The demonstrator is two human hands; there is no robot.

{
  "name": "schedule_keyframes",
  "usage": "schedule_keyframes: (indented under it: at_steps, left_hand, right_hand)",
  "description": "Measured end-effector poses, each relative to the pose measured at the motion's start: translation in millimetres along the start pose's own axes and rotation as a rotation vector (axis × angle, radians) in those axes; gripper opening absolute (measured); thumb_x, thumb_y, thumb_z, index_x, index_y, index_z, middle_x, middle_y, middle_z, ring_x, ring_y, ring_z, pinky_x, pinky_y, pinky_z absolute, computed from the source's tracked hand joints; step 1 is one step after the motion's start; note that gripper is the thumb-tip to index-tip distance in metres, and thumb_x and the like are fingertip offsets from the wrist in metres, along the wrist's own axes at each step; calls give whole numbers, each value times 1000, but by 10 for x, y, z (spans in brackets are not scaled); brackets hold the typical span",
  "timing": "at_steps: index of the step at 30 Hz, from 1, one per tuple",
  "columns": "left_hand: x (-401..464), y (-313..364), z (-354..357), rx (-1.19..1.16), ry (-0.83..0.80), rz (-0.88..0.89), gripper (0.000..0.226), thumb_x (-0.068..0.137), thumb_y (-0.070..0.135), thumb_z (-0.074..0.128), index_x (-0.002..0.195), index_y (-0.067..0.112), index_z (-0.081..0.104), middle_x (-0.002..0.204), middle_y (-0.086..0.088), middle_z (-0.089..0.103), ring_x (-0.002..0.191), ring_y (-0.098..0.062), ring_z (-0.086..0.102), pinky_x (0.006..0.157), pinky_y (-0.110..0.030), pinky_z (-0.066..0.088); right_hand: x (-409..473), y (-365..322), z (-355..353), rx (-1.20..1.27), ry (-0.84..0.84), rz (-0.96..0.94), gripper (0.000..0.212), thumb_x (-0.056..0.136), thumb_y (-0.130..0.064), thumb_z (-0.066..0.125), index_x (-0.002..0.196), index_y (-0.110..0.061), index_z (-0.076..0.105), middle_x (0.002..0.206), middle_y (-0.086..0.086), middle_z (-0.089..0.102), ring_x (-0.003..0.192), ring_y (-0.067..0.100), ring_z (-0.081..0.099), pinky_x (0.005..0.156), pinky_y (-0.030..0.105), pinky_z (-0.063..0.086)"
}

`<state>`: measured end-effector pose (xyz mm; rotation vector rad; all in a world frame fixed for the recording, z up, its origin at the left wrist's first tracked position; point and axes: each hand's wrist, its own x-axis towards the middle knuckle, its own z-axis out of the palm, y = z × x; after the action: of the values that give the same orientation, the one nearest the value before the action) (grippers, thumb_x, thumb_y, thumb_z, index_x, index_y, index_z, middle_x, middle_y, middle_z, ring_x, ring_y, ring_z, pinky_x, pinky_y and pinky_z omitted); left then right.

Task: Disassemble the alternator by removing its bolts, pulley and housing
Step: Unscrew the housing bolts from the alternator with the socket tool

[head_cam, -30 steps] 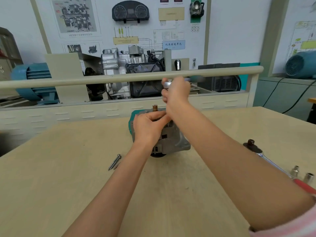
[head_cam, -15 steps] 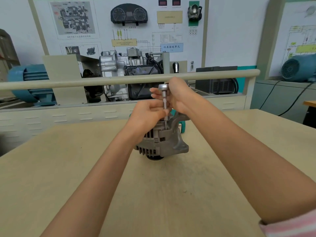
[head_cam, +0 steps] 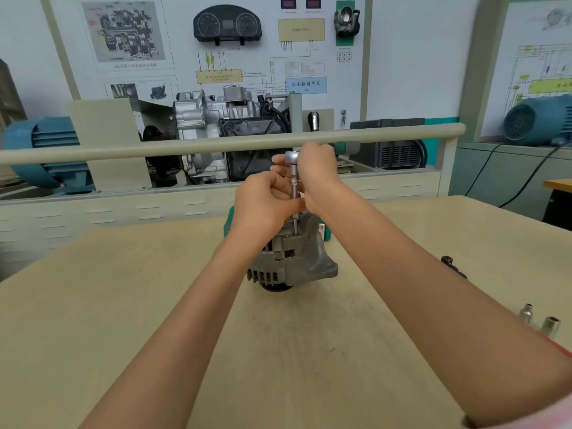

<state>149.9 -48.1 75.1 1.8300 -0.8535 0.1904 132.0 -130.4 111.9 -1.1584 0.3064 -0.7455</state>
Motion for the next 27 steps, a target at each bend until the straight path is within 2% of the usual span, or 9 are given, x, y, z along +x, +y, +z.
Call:
schedule_keyframes:
  at_steps: [4,6,8,12,14,16,20,23,27]
  left_hand:
    - [26,-69,-118,-140,-274,-58,11,82,10,72,82,21,70,80,3,75,79,-8,71,77,-20,52]
    - [66,-129,-185,-242,-382,-88,13,84,6,68,93,14,73,93,-3,76,92,-13,71,86,-24,53]
    - [74,-176,-221,-342,-431,-89,16,86,2,64,95,12,73,99,-7,75,99,-18,70,89,-24,54]
    - [85,-245,-206,-364,-392,-39,17,80,7,70,89,20,75,93,-3,76,93,-16,72,85,-22,55]
    - [96,-265,-197,-369,-379,-41,17,78,7,72,89,20,75,90,-2,76,90,-15,72,83,-22,56]
    - [106,-271,-190,-382,-344,-53,17,77,4,73,88,16,75,86,-3,76,82,-13,72,79,-20,57]
    - [99,-252,-115,-263,-237,-37,19,77,-7,69,91,5,71,76,-3,72,67,-6,67,66,-18,54]
    - [93,-235,-59,-150,-174,-7,19,79,-10,63,94,2,67,75,-2,68,61,-1,61,54,-12,47]
    - [93,-248,-102,-225,-253,-59,17,83,3,68,99,9,68,95,-10,74,88,-19,70,82,-25,55]
  right_hand:
    - [1,-30,-47,-77,-98,71,37,100,-13,23,111,3,54,68,6,65,54,13,58,47,22,49]
    - [9,-64,-74,-102,-234,130,50,98,-12,23,77,1,67,70,6,68,61,15,63,50,24,53]
    - [29,-78,-107,-95,-370,179,67,98,-11,24,47,-6,68,72,7,70,63,15,65,51,24,53]
    - [27,-112,-190,19,-494,219,39,94,-7,32,68,-8,59,75,5,73,61,14,67,59,24,50]
    - [15,-105,-191,42,-475,214,40,95,-8,33,67,-9,61,70,4,72,59,13,67,57,23,49]
    - [-30,-64,-103,80,-336,153,32,97,-8,29,79,-7,55,64,4,69,51,12,64,50,21,44]
    - [-131,131,91,205,188,-221,11,102,-15,25,101,-10,35,74,5,60,47,10,55,37,14,39]
    - [-157,131,139,225,268,-315,9,102,-13,27,106,-8,34,79,5,54,58,13,55,40,10,42]
    - [-104,-38,168,315,130,-45,24,96,-1,32,117,0,44,69,6,51,44,9,51,39,17,43]
